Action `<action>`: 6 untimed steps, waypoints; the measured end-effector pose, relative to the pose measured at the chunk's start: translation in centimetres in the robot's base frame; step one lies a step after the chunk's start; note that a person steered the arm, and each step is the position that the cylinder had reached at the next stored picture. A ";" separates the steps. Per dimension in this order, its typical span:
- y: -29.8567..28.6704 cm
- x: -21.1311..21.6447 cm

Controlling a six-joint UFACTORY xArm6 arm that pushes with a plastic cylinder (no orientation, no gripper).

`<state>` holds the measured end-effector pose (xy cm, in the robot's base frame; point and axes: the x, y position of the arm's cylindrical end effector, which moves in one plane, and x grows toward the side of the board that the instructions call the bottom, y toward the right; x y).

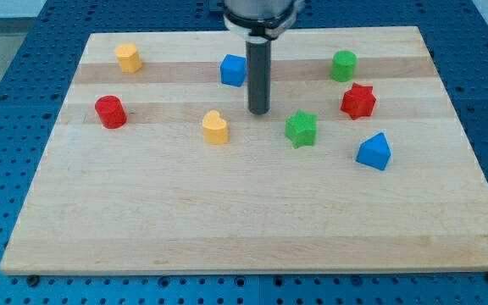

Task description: Place red star left to blue triangle

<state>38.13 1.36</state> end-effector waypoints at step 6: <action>15.9 1.3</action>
